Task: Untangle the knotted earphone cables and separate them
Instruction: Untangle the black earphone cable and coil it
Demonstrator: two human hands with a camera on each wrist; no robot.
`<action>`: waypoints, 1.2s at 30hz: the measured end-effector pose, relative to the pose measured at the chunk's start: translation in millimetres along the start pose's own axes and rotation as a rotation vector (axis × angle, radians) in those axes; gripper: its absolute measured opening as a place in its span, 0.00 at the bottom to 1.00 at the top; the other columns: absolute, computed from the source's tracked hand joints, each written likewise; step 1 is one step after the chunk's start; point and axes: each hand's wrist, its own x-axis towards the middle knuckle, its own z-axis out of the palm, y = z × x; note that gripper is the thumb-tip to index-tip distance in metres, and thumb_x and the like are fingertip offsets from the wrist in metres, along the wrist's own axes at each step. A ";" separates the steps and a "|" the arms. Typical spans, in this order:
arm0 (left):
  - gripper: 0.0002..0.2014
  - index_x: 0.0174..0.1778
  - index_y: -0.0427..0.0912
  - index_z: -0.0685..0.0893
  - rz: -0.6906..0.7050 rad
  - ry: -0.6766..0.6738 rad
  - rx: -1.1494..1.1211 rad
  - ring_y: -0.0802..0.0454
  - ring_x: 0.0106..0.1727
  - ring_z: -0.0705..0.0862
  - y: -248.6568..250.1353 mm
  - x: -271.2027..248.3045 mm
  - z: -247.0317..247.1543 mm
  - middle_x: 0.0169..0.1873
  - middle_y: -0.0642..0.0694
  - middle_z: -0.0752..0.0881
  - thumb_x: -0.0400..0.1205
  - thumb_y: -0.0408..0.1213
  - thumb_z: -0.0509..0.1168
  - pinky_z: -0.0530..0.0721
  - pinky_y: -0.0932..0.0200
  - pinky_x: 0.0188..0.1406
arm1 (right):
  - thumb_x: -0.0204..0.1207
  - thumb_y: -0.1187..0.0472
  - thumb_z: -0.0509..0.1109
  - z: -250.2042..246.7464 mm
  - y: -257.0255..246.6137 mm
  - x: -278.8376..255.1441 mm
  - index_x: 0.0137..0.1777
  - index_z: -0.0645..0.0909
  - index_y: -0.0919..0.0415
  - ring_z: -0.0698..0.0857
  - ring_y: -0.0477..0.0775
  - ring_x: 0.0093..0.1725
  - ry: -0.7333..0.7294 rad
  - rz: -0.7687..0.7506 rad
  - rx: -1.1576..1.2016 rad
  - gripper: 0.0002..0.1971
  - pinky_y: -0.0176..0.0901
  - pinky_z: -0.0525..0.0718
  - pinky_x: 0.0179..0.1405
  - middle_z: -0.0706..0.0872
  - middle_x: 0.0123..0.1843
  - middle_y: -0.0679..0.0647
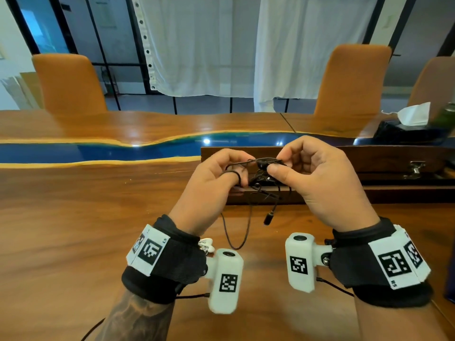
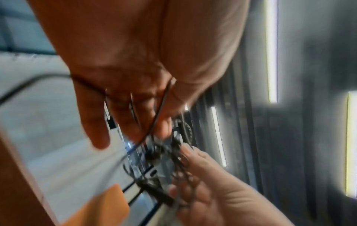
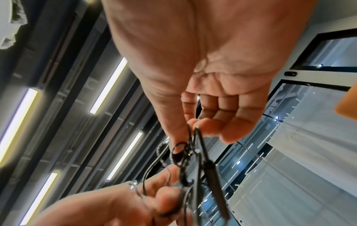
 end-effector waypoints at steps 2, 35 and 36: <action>0.26 0.68 0.55 0.81 0.004 -0.170 0.174 0.65 0.62 0.84 -1.2 -2.0 -7.9 0.57 0.56 0.88 0.81 0.21 0.64 0.83 0.60 0.63 | 0.75 0.64 0.80 0.5 0.1 0.2 0.46 0.85 0.53 0.83 0.50 0.38 0.000 0.002 -0.031 0.07 0.35 0.84 0.40 0.84 0.38 0.51; 0.10 0.54 0.49 0.81 -0.001 0.077 0.420 0.59 0.46 0.83 -12.6 -0.7 9.5 0.50 0.55 0.83 0.79 0.35 0.69 0.81 0.63 0.45 | 0.87 0.70 0.63 4.3 -10.4 0.1 0.59 0.78 0.56 0.87 0.52 0.40 0.028 0.097 0.356 0.09 0.56 0.87 0.53 0.86 0.42 0.54; 0.16 0.62 0.52 0.79 0.026 0.108 0.341 0.59 0.54 0.83 -11.6 -0.6 9.1 0.58 0.56 0.82 0.78 0.36 0.69 0.83 0.63 0.50 | 0.86 0.70 0.64 4.9 -9.9 0.1 0.59 0.78 0.57 0.86 0.50 0.38 0.021 0.095 0.317 0.09 0.55 0.87 0.52 0.86 0.43 0.56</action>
